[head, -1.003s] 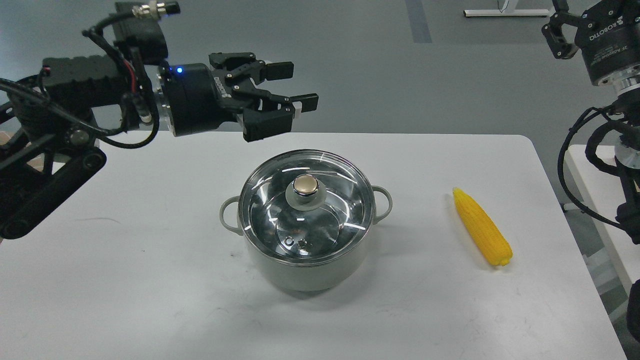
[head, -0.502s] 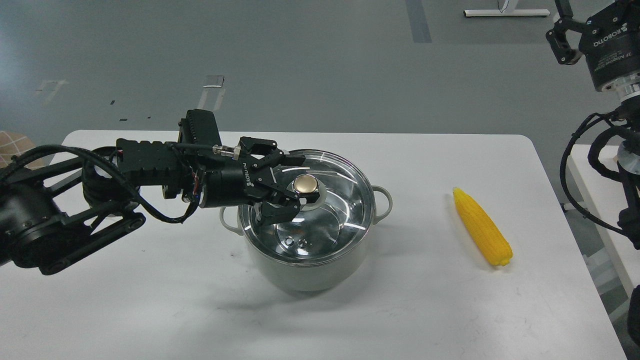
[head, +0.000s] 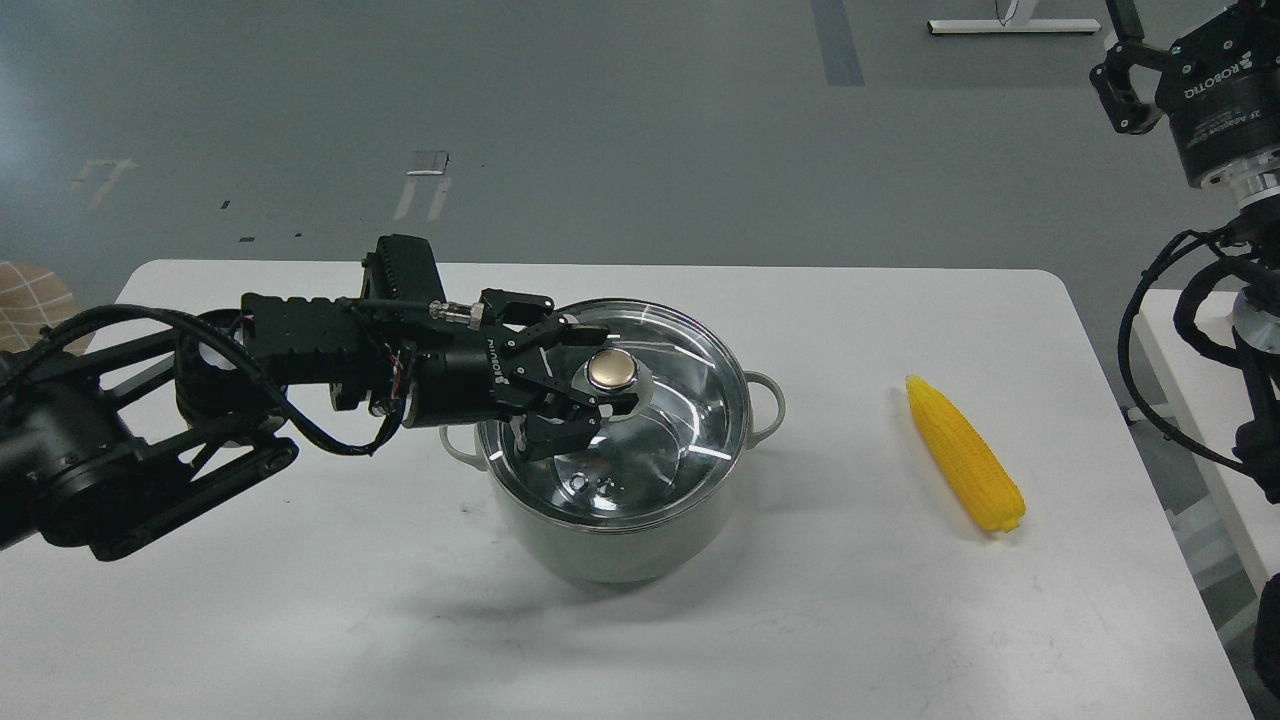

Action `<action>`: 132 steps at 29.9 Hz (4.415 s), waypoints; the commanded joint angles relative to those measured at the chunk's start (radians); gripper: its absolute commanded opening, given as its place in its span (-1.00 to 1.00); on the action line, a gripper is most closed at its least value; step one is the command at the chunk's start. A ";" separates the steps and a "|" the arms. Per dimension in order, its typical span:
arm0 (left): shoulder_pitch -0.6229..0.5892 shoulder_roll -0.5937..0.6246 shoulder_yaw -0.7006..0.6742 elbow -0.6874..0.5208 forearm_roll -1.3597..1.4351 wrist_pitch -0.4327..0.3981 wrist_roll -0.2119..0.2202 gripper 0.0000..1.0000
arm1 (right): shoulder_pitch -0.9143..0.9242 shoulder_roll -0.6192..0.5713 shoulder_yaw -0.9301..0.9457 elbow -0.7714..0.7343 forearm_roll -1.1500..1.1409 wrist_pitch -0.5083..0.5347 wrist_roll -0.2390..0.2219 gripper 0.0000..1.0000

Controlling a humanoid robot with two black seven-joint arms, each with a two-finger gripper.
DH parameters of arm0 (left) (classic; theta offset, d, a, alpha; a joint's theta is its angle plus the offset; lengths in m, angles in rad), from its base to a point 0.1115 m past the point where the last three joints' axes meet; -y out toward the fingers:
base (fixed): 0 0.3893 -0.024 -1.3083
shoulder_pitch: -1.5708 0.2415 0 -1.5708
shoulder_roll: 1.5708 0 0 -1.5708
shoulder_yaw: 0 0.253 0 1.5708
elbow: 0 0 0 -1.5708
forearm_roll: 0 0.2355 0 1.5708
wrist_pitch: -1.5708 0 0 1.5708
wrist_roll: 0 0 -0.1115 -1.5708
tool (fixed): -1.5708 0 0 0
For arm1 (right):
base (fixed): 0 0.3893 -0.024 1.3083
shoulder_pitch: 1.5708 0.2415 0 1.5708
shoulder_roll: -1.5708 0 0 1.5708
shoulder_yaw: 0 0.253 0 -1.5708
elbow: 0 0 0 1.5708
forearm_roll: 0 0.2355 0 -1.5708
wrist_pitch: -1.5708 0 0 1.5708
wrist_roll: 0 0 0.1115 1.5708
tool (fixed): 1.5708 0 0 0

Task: Open pot and put corn in
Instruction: 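Lower the left gripper onto the lid knob and grasp it, then lift the glass lid off the pot and set it down beside the pot, then release the lid, raise the left gripper, move the right gripper toward the corn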

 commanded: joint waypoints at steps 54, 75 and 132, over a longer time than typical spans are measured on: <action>0.351 0.474 -0.042 0.433 -0.393 0.302 -0.043 -0.25 | -0.026 0.006 -0.003 -0.003 -0.002 0.000 0.000 1.00; 0.368 0.286 0.090 0.666 -0.484 0.448 -0.043 0.50 | -0.037 0.006 -0.006 -0.003 -0.002 0.002 0.000 1.00; -0.072 -0.019 -0.245 0.504 -1.881 -0.063 0.087 0.95 | -0.433 -0.118 -0.236 0.293 -1.626 -0.150 -0.040 1.00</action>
